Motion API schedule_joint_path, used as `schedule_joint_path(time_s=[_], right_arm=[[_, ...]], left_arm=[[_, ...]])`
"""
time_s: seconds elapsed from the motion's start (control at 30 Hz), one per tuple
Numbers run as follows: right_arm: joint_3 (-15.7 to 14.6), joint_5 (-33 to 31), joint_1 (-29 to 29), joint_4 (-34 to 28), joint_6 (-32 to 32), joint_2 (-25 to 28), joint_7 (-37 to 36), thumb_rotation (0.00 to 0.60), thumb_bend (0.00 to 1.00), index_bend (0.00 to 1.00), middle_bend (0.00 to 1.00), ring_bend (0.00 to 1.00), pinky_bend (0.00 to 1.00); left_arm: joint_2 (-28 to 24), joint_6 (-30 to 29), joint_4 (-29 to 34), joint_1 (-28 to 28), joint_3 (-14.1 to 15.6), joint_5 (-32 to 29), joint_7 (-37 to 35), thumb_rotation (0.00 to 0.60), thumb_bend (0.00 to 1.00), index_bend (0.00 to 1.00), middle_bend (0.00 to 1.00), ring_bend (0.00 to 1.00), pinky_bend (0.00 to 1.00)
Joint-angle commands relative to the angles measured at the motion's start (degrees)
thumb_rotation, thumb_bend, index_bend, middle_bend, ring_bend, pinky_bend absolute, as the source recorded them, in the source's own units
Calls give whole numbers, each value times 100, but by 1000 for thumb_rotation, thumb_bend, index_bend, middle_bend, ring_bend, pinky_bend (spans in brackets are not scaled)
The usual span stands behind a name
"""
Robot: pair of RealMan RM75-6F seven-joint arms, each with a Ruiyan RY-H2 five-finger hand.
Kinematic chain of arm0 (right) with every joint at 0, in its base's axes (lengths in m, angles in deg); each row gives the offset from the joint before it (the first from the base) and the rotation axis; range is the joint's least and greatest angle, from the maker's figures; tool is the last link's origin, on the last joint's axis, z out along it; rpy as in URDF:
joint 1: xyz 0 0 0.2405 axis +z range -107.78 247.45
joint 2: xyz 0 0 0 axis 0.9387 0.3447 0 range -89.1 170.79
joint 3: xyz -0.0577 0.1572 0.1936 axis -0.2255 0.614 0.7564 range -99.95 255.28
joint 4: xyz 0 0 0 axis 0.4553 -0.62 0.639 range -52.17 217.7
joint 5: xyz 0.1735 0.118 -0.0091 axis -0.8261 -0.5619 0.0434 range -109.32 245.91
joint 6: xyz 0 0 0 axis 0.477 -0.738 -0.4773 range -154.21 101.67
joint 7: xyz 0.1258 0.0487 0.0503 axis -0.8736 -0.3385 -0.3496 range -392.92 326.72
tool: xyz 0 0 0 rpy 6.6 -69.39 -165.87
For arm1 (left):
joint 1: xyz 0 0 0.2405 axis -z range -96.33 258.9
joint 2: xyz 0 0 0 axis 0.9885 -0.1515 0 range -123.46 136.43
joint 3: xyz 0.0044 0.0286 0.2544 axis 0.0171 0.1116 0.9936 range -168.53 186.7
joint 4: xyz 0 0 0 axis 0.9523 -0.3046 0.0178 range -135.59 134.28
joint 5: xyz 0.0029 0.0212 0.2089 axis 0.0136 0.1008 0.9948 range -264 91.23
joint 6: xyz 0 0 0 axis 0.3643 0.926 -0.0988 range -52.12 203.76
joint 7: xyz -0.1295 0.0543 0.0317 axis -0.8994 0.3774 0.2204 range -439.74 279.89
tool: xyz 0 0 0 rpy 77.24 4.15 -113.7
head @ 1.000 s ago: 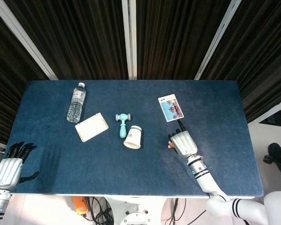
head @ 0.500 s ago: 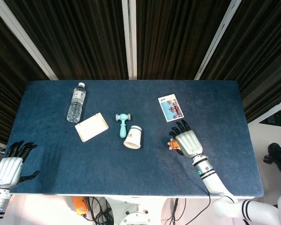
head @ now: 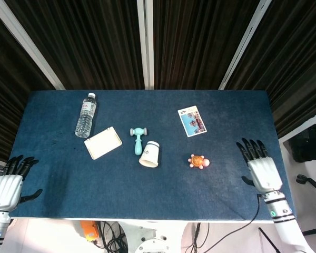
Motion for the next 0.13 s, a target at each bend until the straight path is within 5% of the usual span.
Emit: schedule_joint_path(time_s=[0.03,0.13], right_arm=[[-285,115,-569,190,435,189,-532,600,0,0,0,0,0],[-260,175,-719,304,591,155,-694,600,0,0,0,0,0]], left_arm=[[-8,-61,-9,-26,-29,-19,-11,600,148,188,128,0,45],[-6,-129,-30,-48,-64,-35,-36,600,148,188,128,0,45]])
